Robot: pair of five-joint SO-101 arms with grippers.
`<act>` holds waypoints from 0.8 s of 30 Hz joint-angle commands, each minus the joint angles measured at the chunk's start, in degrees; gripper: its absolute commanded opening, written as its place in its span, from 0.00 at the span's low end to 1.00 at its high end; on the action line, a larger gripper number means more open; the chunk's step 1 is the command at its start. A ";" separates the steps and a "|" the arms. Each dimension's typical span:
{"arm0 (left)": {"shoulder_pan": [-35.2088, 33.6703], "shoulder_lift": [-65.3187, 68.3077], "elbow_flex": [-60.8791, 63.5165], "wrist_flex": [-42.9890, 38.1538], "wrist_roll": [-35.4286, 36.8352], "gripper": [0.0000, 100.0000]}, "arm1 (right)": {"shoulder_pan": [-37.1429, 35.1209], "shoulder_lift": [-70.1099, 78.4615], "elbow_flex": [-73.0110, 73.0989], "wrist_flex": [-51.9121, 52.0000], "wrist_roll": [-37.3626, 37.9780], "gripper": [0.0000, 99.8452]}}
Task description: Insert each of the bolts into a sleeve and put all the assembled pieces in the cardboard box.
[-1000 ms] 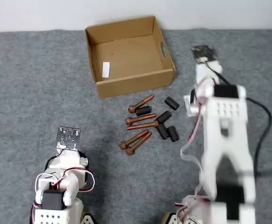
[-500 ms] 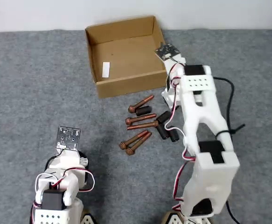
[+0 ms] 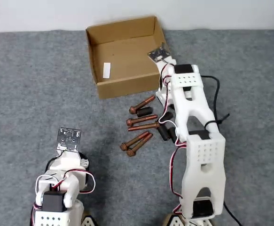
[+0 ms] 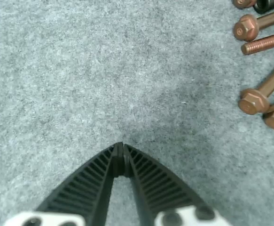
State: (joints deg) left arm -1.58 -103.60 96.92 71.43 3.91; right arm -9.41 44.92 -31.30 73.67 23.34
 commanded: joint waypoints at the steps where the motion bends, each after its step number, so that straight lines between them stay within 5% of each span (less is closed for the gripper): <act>1: 0.18 -0.62 -0.48 0.53 0.44 0.01 | -0.04 1.27 -3.34 0.57 0.62 0.16; 5: 0.18 -0.62 -0.48 0.53 0.44 0.01 | 0.13 1.80 -3.34 1.71 0.62 0.00; 24: 0.18 -0.62 -0.48 0.53 0.44 0.01 | 2.77 -16.66 -11.78 29.32 -0.97 0.01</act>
State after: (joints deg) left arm -1.58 -103.60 96.92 71.43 3.91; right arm -7.56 35.34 -41.49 100.31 23.43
